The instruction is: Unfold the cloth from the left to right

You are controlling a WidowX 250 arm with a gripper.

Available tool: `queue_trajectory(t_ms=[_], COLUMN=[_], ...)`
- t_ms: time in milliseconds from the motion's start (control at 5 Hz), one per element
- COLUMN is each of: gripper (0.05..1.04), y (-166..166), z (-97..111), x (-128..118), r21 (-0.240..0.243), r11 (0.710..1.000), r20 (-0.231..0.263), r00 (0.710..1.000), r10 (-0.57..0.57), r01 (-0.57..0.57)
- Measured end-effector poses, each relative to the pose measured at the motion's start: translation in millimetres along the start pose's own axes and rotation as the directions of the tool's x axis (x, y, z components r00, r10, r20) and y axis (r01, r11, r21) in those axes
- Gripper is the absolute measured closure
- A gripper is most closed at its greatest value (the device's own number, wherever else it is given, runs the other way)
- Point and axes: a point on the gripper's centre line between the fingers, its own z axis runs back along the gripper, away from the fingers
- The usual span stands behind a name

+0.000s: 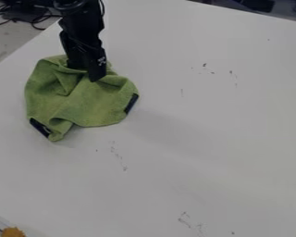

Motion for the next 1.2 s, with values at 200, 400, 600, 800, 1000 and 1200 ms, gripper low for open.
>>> queue_trajectory(t_ms=[200,400,600,800,1000,1200], gripper=[0.083,0.083,0.083,0.083,0.083,0.083], y=[-1.6,-21.3,-34.2,-48.5,-54.7,-47.9], z=[-8.8,-13.2,-17.8,-23.7,-46.6,-65.0], x=[-3.0,5.5,16.4,31.7,32.6,32.5], r21=[-0.02,-0.03,-0.032,-0.022,-0.033,-0.037], r11=[1.0,1.0,0.999,0.999,0.995,0.984], r20=[-0.024,-0.082,-0.09,-0.061,-0.035,0.012], r00=[1.0,0.997,0.996,0.997,0.995,0.985], r10=[0.009,0.007,0.013,0.036,0.095,0.173], r01=[-0.01,-0.009,-0.016,-0.037,-0.096,-0.173])
